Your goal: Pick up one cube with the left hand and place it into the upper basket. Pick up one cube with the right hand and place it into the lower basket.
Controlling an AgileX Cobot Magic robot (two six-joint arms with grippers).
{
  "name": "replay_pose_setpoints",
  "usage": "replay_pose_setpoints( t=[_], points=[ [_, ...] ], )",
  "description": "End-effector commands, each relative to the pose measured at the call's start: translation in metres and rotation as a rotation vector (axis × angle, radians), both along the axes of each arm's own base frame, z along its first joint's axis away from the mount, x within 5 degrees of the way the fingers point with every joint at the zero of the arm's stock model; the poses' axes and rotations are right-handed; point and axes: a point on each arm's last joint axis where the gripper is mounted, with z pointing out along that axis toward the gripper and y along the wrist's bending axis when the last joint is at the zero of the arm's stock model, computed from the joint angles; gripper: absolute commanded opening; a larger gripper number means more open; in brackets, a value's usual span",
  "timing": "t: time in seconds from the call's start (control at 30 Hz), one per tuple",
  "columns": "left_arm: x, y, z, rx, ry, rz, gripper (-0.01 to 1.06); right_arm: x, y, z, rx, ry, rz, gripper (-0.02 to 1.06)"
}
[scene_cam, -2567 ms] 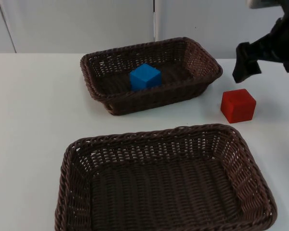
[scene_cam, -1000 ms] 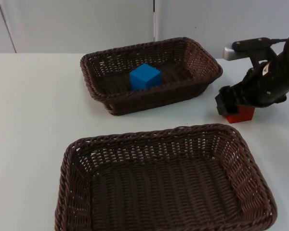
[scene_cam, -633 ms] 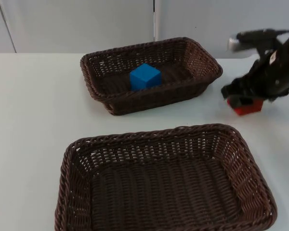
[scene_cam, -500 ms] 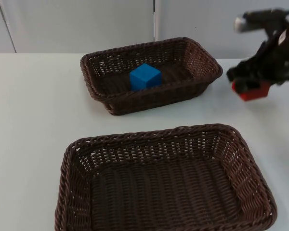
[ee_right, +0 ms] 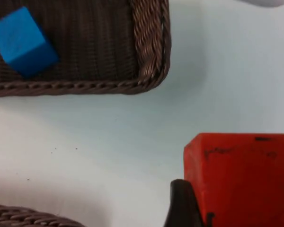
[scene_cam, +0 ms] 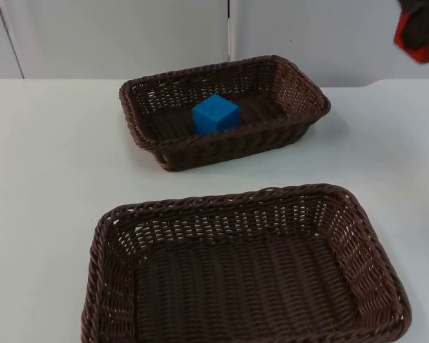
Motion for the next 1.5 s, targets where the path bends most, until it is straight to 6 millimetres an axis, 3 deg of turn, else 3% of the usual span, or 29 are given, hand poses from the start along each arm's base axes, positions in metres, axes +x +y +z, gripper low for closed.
replay_pose_setpoints(
  t=[0.0, 0.17, 0.83, 1.17, 1.33, 1.47],
  points=[
    [-0.001, 0.000, 0.000, -0.010, -0.009, -0.006, 0.92, -0.009, -0.001, 0.017, 0.005, -0.029, 0.007, 0.00],
    [-0.001, -0.001, 0.000, -0.015, -0.008, -0.008, 0.92, -0.017, -0.003, 0.027, 0.005, -0.032, 0.005, 0.00],
    [-0.001, -0.001, 0.000, -0.016, -0.005, -0.009, 0.92, -0.026, 0.003, 0.021, 0.058, 0.087, 0.048, 0.00],
    [-0.001, -0.001, 0.000, -0.016, -0.005, -0.009, 0.92, -0.037, 0.006, 0.002, 0.082, 0.191, 0.099, 0.00],
    [-0.001, -0.001, 0.000, -0.016, -0.005, -0.009, 0.92, -0.045, 0.017, -0.007, 0.061, 0.217, 0.140, 0.00],
    [-0.001, -0.001, 0.000, -0.017, -0.007, -0.009, 0.92, -0.057, 0.041, -0.009, 0.020, 0.217, 0.233, 0.00]
  ],
)
